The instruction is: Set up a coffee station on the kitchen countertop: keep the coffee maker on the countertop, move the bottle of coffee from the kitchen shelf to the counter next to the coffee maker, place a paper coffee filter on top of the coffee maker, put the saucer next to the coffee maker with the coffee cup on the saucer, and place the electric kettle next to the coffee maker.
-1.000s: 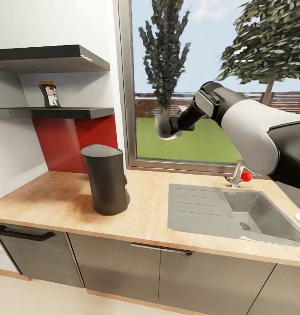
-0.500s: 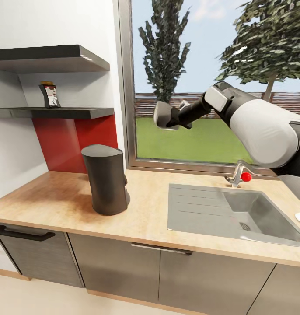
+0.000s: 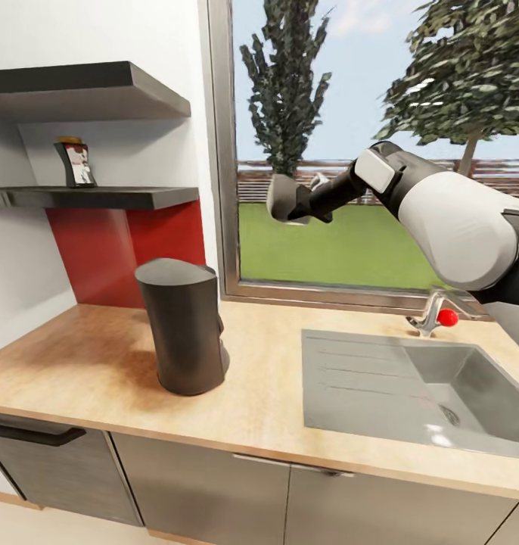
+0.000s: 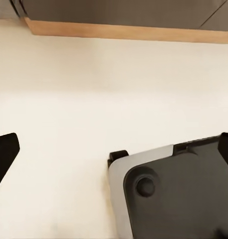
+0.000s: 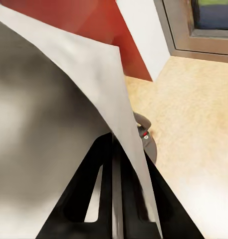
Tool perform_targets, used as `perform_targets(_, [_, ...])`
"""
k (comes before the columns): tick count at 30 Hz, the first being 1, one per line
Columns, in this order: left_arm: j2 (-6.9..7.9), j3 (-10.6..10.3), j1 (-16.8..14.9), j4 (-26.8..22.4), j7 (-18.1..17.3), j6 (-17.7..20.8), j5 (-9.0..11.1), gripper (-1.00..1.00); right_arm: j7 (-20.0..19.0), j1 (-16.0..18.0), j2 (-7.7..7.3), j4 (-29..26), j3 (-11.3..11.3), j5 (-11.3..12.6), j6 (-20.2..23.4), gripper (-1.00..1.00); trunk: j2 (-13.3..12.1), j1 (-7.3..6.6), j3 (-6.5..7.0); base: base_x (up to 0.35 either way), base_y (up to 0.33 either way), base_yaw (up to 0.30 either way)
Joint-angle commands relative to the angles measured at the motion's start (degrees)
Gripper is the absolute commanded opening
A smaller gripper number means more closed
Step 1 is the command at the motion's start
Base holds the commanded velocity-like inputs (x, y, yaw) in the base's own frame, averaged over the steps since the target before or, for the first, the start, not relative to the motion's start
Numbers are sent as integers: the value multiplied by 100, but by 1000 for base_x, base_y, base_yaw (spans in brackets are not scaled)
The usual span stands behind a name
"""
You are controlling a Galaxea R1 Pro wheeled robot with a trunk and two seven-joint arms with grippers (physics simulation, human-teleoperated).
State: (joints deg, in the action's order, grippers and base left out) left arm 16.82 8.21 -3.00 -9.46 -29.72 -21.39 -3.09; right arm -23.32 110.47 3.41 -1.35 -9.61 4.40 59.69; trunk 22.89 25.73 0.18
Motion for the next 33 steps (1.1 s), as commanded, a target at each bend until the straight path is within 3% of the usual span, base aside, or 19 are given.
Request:
perform_targets(1, [-5,47,-3,6,-13,-14,-30,100,38,-4,1,-6,0,61,31,-100,3,5,-2,294,215,0])
perform_targets(8, [-11,49,-3,6,14,-14,-25,100,38,-30,5,-3,3,61,31,-100,3,5,-2,197,147,0])
perform_targets(33, [-12,58,-7,-10,7,-14,-25,100,35,-284,54,-12,-14,84,31,-100,3,5,-16,5,3,108])
